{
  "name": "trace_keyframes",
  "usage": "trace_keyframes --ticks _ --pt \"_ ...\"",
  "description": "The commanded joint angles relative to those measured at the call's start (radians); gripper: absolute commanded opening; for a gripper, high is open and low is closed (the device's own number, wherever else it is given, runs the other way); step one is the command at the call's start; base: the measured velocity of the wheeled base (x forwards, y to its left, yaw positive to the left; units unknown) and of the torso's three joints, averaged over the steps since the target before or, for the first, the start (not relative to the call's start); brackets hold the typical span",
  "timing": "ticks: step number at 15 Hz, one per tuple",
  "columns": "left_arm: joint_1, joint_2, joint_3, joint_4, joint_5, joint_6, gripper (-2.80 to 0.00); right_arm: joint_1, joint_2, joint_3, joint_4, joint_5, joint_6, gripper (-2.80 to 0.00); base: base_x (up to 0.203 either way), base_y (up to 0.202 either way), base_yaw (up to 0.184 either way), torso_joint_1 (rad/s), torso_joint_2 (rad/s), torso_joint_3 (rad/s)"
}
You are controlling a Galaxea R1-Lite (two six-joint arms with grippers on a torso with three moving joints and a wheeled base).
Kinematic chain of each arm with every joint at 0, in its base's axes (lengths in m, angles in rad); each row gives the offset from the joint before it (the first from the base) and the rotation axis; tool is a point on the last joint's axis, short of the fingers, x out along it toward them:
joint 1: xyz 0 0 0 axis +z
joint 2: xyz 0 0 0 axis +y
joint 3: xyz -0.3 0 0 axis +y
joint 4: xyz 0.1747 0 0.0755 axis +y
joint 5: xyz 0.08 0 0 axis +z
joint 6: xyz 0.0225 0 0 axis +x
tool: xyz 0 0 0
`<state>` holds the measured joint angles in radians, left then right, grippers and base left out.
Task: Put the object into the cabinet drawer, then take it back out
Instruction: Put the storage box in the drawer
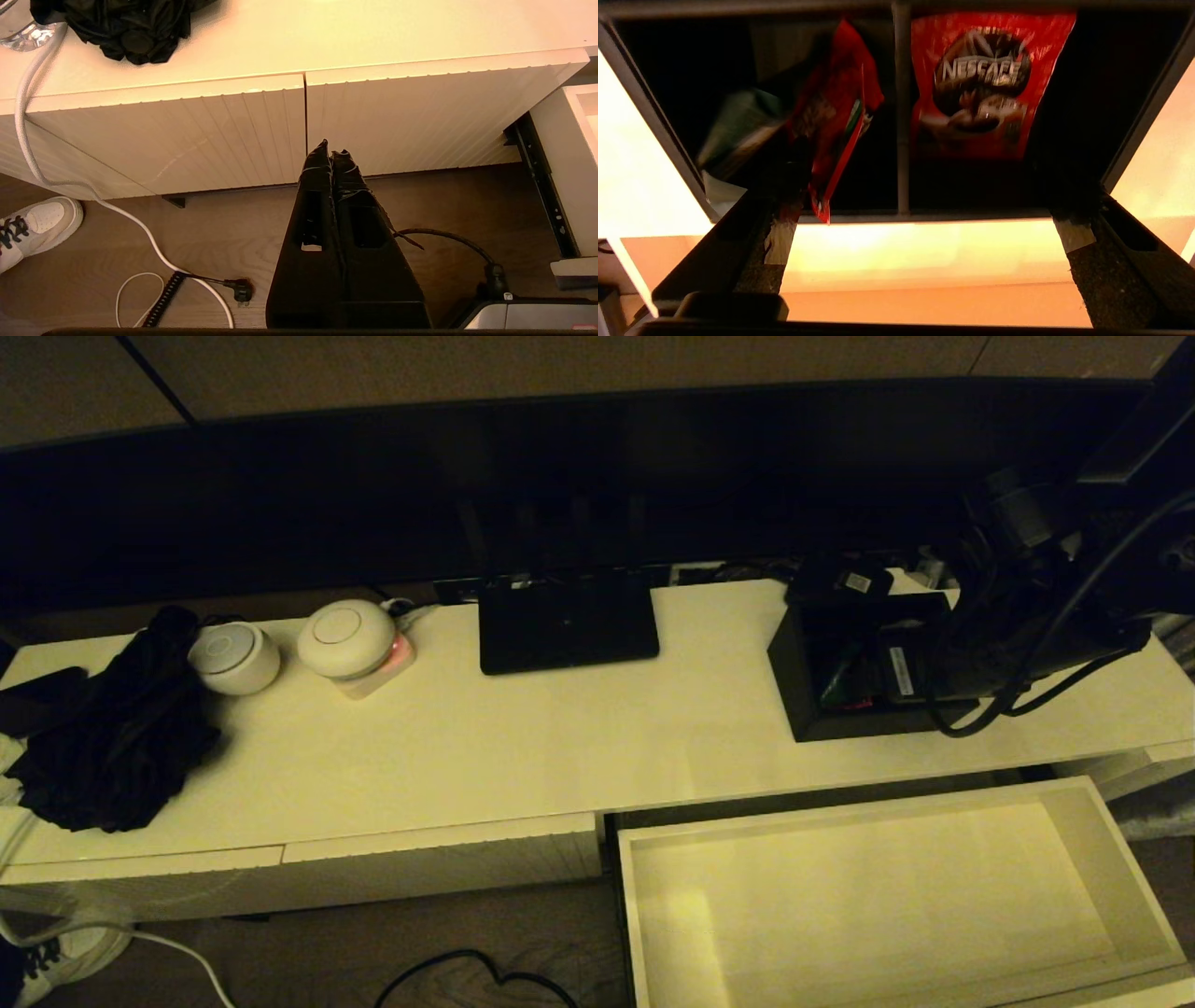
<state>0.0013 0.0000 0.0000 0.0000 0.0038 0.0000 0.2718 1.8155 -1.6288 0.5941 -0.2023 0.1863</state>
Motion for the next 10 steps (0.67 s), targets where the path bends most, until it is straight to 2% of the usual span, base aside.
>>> trace_keyframes --ticks 1,5,6,10 --pt "0.000 0.000 0.003 0.000 0.001 0.000 -2.80 -0.002 0.008 -0.006 -0.002 -0.002 -0.007 0.00 0.000 0.000 0.000 0.000 0.00 0.000" --pt "0.000 0.000 0.003 0.000 0.001 0.000 -2.80 0.000 0.004 -0.002 -0.004 -0.005 -0.012 0.00 0.000 0.000 0.000 0.000 0.00 0.000" --pt "0.000 0.000 0.003 0.000 0.001 0.000 -2.80 0.000 0.005 0.004 -0.014 -0.007 -0.016 -2.80 0.000 0.000 0.000 0.000 0.00 0.000" --pt "0.000 0.000 0.003 0.000 0.001 0.000 -2.80 0.000 -0.001 0.026 -0.045 -0.002 -0.031 -2.80 0.000 0.000 0.000 0.000 0.00 0.000"
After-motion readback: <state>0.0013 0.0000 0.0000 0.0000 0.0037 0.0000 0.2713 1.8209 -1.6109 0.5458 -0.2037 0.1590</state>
